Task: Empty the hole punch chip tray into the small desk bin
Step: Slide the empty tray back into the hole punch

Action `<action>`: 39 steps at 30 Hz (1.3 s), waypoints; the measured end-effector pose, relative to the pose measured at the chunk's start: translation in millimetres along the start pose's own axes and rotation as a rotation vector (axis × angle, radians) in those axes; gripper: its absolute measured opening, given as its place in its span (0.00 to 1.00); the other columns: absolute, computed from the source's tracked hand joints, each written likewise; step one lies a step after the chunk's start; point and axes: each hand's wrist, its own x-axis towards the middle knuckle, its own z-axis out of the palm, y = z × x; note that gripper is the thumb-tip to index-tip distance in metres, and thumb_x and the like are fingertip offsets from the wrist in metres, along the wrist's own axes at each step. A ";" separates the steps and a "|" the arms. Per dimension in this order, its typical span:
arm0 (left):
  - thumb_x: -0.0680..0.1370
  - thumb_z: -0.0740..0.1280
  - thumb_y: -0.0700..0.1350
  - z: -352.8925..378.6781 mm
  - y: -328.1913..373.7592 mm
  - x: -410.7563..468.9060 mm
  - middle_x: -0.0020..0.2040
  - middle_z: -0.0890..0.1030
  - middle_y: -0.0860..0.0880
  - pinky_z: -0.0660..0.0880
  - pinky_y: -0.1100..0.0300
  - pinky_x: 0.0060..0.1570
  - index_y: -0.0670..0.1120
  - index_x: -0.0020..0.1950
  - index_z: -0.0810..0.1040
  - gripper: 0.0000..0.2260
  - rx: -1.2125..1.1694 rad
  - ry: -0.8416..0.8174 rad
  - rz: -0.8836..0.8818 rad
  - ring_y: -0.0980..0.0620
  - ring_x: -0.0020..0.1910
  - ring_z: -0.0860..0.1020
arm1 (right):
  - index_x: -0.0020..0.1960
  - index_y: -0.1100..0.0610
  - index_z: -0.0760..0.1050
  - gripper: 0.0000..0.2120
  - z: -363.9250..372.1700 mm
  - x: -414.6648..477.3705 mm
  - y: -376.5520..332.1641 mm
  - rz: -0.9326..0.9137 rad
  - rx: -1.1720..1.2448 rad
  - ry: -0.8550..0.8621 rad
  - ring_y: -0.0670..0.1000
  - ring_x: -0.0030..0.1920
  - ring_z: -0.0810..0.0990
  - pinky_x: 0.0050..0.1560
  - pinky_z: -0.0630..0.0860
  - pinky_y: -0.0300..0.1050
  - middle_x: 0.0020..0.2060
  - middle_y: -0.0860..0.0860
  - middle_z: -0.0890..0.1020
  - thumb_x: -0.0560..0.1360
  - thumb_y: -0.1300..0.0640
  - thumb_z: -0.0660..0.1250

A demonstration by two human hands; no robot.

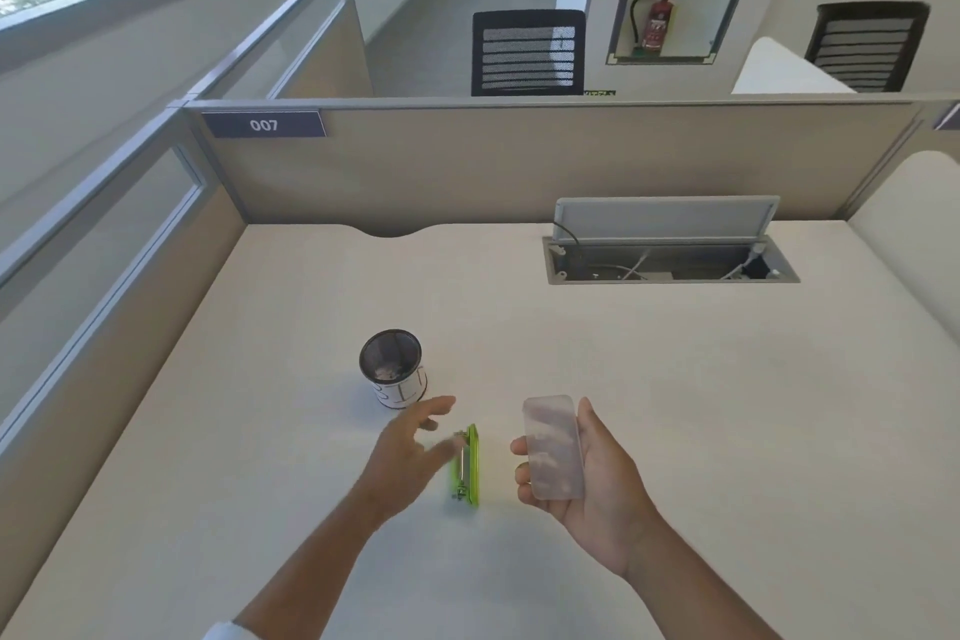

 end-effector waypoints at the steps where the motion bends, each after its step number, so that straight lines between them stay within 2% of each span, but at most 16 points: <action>1: 0.77 0.79 0.49 -0.6 -12.4 -0.8 0.73 0.77 0.58 0.74 0.58 0.65 0.59 0.76 0.73 0.30 0.041 -0.084 -0.015 0.56 0.69 0.76 | 0.70 0.62 0.76 0.31 -3.3 -2.3 0.3 -0.003 0.002 0.011 0.61 0.36 0.80 0.39 0.80 0.52 0.46 0.65 0.83 0.85 0.37 0.54; 4: 0.66 0.83 0.59 1.7 -35.3 -2.2 0.80 0.67 0.59 0.66 0.51 0.80 0.61 0.84 0.59 0.52 0.217 -0.242 -0.041 0.55 0.78 0.67 | 0.70 0.63 0.76 0.32 -11.1 -7.0 2.6 -0.007 0.007 0.039 0.61 0.36 0.79 0.38 0.80 0.52 0.46 0.65 0.82 0.85 0.37 0.54; 6: 0.64 0.83 0.62 7.5 -37.0 -2.4 0.79 0.63 0.62 0.60 0.52 0.81 0.62 0.85 0.55 0.57 0.342 -0.286 -0.001 0.56 0.77 0.62 | 0.70 0.63 0.76 0.32 -15.8 -9.1 4.8 -0.006 0.017 0.060 0.61 0.36 0.79 0.38 0.80 0.52 0.46 0.65 0.82 0.85 0.37 0.54; 8: 0.65 0.84 0.60 12.6 -33.4 -1.3 0.74 0.61 0.64 0.55 0.57 0.79 0.60 0.86 0.52 0.58 0.402 -0.291 0.053 0.59 0.74 0.59 | 0.71 0.63 0.76 0.32 -19.0 -10.5 7.0 -0.001 0.026 0.068 0.61 0.36 0.79 0.38 0.80 0.52 0.46 0.65 0.82 0.85 0.37 0.54; 12: 0.66 0.84 0.60 16.9 -25.4 4.2 0.70 0.62 0.62 0.55 0.57 0.76 0.58 0.86 0.54 0.56 0.435 -0.256 0.084 0.55 0.74 0.59 | 0.71 0.63 0.75 0.32 -24.6 -13.0 9.3 -0.004 0.030 0.074 0.61 0.36 0.80 0.38 0.81 0.52 0.46 0.65 0.82 0.85 0.37 0.53; 17: 0.69 0.83 0.58 17.9 -21.8 4.0 0.66 0.64 0.61 0.58 0.59 0.71 0.55 0.83 0.60 0.48 0.437 -0.203 0.098 0.58 0.65 0.60 | 0.72 0.63 0.75 0.33 -29.5 -12.6 12.7 -0.001 0.028 0.079 0.60 0.37 0.80 0.40 0.81 0.52 0.46 0.65 0.82 0.85 0.37 0.53; 20: 0.67 0.83 0.59 17.2 -23.5 4.4 0.66 0.67 0.59 0.61 0.56 0.73 0.56 0.81 0.63 0.47 0.399 -0.180 0.066 0.56 0.65 0.62 | 0.72 0.63 0.75 0.33 -31.4 -11.5 14.6 0.002 0.032 0.079 0.60 0.37 0.80 0.39 0.81 0.52 0.47 0.65 0.82 0.85 0.37 0.53; 23: 0.66 0.83 0.61 16.5 -16.8 2.9 0.65 0.69 0.59 0.61 0.54 0.75 0.57 0.79 0.65 0.46 0.369 -0.141 0.112 0.55 0.67 0.64 | 0.72 0.63 0.76 0.33 -33.2 -8.7 15.6 0.014 0.056 0.071 0.61 0.38 0.80 0.39 0.80 0.53 0.48 0.66 0.82 0.85 0.37 0.53; 27: 0.64 0.82 0.63 11.8 9.9 -3.0 0.61 0.71 0.64 0.61 0.54 0.74 0.58 0.75 0.67 0.44 0.368 -0.072 0.217 0.59 0.65 0.64 | 0.71 0.63 0.76 0.32 -33.7 -3.6 16.3 0.012 0.070 0.075 0.62 0.39 0.81 0.39 0.80 0.53 0.50 0.67 0.83 0.85 0.37 0.54; 32: 0.63 0.76 0.68 11.7 56.3 -17.2 0.60 0.72 0.62 0.60 0.54 0.71 0.57 0.74 0.67 0.43 0.486 -0.023 0.350 0.57 0.65 0.66 | 0.70 0.61 0.78 0.31 -29.8 2.4 16.2 -0.017 0.027 0.087 0.62 0.42 0.83 0.43 0.80 0.55 0.51 0.65 0.85 0.85 0.37 0.54; 35: 0.64 0.74 0.68 17.4 77.5 -25.4 0.60 0.72 0.62 0.61 0.52 0.72 0.58 0.75 0.66 0.42 0.596 -0.026 0.403 0.55 0.67 0.66 | 0.70 0.59 0.78 0.30 -27.8 5.3 16.5 -0.031 0.023 0.070 0.62 0.47 0.84 0.45 0.80 0.55 0.55 0.64 0.85 0.85 0.37 0.54; 39: 0.65 0.71 0.65 27.1 89.7 -32.7 0.62 0.72 0.60 0.61 0.49 0.72 0.57 0.75 0.65 0.40 0.729 -0.022 0.439 0.52 0.69 0.66 | 0.70 0.58 0.79 0.30 -24.0 7.8 17.2 -0.060 0.011 0.015 0.60 0.54 0.84 0.55 0.78 0.59 0.62 0.62 0.85 0.86 0.38 0.51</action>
